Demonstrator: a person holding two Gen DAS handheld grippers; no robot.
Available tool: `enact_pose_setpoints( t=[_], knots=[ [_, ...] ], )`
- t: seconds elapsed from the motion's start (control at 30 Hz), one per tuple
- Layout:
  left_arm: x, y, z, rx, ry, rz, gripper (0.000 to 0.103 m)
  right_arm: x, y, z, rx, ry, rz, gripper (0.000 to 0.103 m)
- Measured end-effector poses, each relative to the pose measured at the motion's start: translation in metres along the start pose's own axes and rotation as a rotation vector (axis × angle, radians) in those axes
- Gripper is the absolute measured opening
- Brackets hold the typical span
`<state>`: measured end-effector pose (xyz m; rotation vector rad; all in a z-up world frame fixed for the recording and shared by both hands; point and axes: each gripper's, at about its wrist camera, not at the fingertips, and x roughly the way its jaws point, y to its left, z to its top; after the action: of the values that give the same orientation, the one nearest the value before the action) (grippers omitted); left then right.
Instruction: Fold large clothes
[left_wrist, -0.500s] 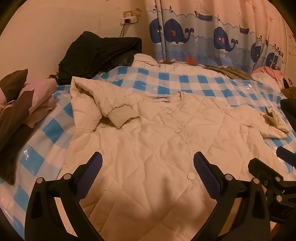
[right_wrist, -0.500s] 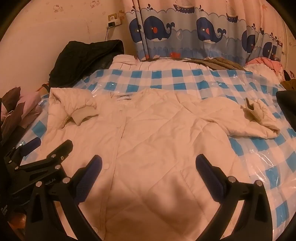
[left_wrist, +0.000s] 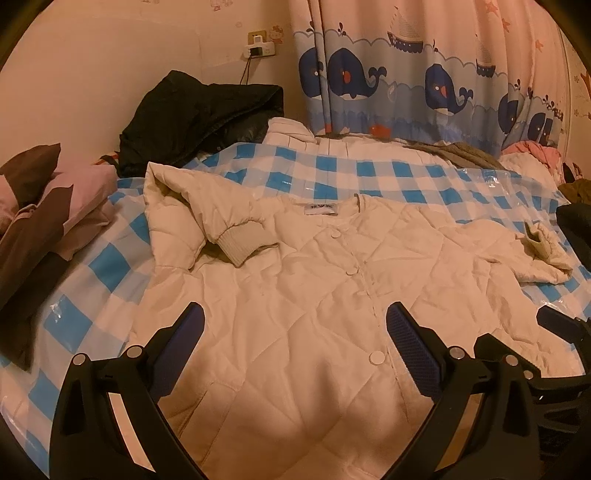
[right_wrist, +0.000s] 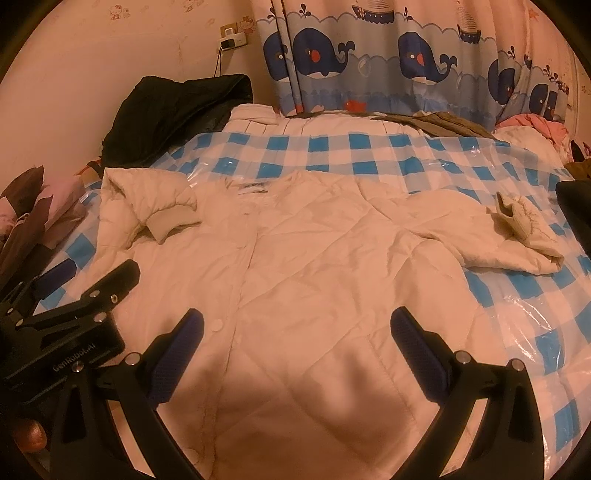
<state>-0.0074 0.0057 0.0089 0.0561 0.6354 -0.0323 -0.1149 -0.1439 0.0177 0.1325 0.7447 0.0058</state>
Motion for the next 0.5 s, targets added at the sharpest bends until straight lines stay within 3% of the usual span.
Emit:
enact_pose_setpoints(
  t=[0.33, 0.5],
  knots=[
    [-0.0002, -0.0024, 0.0035, -0.003, 0.002, -0.005, 0.095, 0.0002, 0.0001, 0.0001, 0.003, 0.0, 0.005, 0.098],
    [-0.0056, -0.002, 0.0045, -0.018, -0.055, -0.013, 0.095, 0.0003, 0.0006, -0.0001, 0.003, 0.001, 0.004, 0.098]
  ],
)
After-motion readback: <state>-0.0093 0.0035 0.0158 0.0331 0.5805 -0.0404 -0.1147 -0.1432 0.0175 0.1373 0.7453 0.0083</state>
